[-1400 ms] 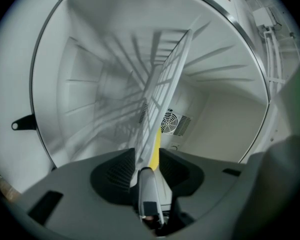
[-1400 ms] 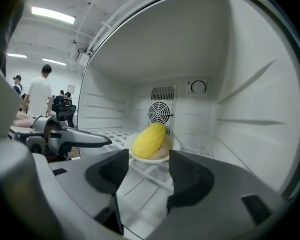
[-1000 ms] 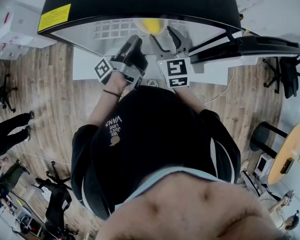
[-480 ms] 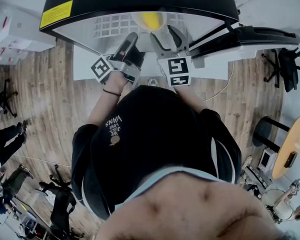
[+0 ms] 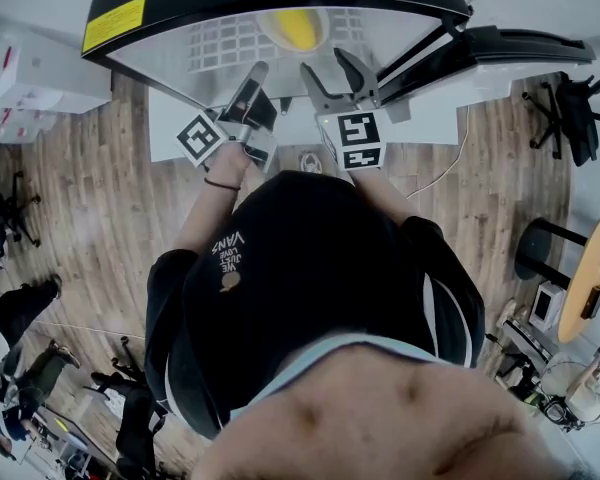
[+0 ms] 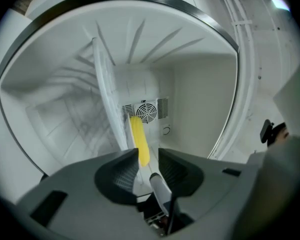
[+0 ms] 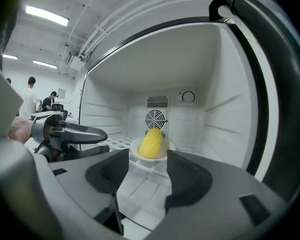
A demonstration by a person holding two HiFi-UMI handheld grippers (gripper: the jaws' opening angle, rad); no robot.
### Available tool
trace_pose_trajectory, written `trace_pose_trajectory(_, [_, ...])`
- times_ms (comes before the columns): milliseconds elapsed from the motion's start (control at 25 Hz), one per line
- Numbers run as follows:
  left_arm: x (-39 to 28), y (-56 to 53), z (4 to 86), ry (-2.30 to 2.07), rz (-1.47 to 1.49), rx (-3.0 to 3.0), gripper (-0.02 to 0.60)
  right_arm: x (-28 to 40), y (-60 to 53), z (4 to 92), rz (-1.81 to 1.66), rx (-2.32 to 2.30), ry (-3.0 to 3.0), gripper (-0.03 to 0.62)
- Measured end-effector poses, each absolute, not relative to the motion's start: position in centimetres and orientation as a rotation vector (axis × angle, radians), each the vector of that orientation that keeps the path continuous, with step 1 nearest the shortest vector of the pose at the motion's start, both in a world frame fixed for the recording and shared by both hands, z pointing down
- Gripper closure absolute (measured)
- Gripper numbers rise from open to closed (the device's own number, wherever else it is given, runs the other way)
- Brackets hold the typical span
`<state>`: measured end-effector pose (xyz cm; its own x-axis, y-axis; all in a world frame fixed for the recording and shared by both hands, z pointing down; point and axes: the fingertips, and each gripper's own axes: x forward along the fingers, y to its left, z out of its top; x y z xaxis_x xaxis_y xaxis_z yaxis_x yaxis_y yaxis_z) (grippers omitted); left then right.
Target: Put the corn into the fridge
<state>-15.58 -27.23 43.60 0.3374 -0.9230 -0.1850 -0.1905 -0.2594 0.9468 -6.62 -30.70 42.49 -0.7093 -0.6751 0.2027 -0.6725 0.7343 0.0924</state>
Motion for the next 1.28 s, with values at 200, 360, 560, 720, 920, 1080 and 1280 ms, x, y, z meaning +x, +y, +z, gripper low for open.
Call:
trace_pose_trajectory(200, [-15.2, -26.4, 43.0, -1.053, -0.899, 1.785, 0.467, -6.1, -29.9, 42.5, -0.024, 1.107, -2.689, 0.353])
trace_pose_trajectory(360, [-15.2, -25.8, 42.7, -1.095, -0.825, 1.866, 0.482, -5.7, -29.3, 42.5, -0.017, 1.134, -2.682, 0.354])
trace_pose_trajectory(560, [-15.4, -24.8, 42.9, -1.152, -0.736, 1.932, 0.51, -5.2, -28.1, 42.4, -0.007, 1.172, -2.668, 0.355])
trace_pose_trajectory(720, [-15.6, -24.0, 42.3, -1.234, -0.65, 2.039, 0.534, -4.8, -27.2, 42.3, 0.005, 1.211, -2.668, 0.355])
trace_pose_trajectory(920, [-15.1, -23.0, 41.6, -1.235, -0.591, 2.146, 0.546, -4.4, -25.9, 42.3, 0.022, 1.247, -2.661, 0.355])
trace_pose_trajectory(1080, [-14.8, -22.1, 41.8, -1.257, -0.508, 2.226, 0.548, -4.2, -24.9, 42.2, 0.016, 1.272, -2.657, 0.378])
trace_pose_trajectory(1280, [-14.5, -21.0, 41.9, -1.26, -0.446, 2.272, 0.551, -4.0, -23.8, 42.0, 0.013, 1.3, -2.654, 0.415])
